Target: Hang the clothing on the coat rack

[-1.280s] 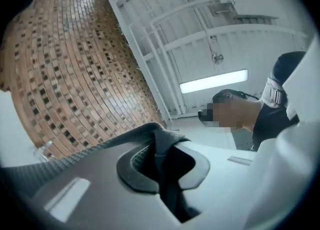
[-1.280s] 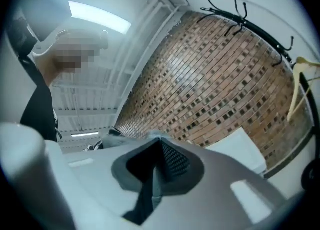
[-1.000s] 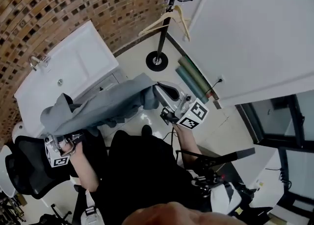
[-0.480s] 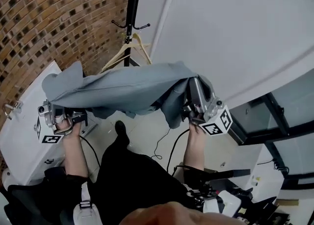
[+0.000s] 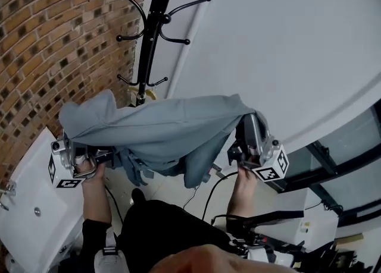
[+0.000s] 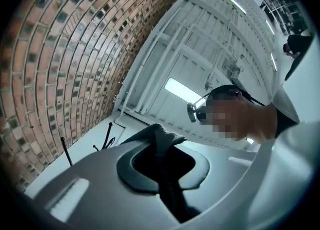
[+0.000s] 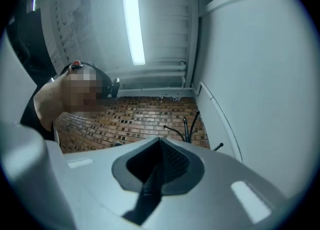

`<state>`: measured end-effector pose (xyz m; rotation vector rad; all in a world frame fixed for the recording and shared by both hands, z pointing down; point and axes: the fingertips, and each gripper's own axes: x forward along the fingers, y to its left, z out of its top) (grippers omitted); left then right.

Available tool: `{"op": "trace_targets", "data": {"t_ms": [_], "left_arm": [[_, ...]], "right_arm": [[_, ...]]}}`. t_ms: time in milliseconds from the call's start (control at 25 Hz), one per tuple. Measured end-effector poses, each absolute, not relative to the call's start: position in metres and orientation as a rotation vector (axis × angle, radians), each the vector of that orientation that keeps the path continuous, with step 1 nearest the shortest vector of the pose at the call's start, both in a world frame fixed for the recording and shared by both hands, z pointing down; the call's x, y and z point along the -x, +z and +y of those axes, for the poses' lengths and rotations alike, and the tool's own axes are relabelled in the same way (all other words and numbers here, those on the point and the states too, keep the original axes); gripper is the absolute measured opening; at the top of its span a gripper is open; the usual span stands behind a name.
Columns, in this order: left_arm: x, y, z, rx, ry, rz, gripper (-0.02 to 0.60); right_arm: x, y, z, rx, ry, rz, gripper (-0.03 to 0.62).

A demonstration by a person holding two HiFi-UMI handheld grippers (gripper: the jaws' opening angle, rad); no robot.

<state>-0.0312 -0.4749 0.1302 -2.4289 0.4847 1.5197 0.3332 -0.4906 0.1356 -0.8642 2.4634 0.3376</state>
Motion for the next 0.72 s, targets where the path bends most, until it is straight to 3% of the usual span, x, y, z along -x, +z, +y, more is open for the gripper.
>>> {"op": "trace_targets", "data": {"t_ms": [480,600,720], "left_arm": [[0.05,0.009,-0.536,2.231,1.498,0.536,0.015],[0.048,-0.025,-0.596,2.297,1.493,0.654,0.015],[0.045,0.012,-0.698,2.494,1.451,0.967,0.015]], "right_arm": [[-0.3,0.045,-0.59,0.546,0.47,2.407,0.012],[-0.295,0.009,-0.655,0.508,0.375,2.38,0.012],[-0.302,0.044,-0.746,0.732,0.183,2.412,0.012]]}}
